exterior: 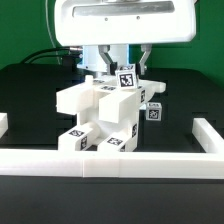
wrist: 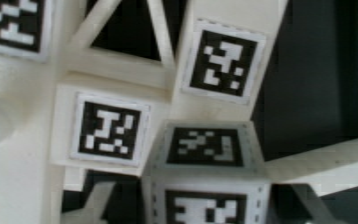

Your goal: Assemble chair

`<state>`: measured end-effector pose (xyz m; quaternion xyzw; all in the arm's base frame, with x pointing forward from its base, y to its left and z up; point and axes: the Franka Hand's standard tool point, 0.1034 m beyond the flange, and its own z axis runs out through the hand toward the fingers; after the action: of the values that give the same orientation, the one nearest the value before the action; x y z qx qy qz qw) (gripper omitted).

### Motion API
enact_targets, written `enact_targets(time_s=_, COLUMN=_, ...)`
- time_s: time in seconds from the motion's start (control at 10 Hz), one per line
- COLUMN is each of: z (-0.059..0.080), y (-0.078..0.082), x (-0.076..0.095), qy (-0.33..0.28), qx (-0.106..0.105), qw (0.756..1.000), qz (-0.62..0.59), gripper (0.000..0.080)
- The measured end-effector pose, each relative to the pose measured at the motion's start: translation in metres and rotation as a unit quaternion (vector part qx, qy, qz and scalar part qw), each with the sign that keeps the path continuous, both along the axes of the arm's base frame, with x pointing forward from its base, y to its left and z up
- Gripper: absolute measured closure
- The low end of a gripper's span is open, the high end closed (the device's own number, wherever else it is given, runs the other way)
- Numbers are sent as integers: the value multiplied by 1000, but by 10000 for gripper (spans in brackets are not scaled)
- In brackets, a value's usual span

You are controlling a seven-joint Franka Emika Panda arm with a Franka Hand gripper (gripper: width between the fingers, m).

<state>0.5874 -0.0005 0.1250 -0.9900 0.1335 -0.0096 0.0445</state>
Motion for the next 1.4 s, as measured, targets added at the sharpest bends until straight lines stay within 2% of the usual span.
enact_targets(time_s=0.2, z=0, y=0, x=0, qy=5, qx=2, qw=998, qz=-61, gripper=518)
enact_targets(time_s=0.6, z=0, y=1, x=0, qy=19, qx=8, qw=976, qz=-215, gripper=518)
enact_targets(time_s=1.4, z=0, y=5, x=0, qy=40, qx=21, qw=897, qz=-440, gripper=518)
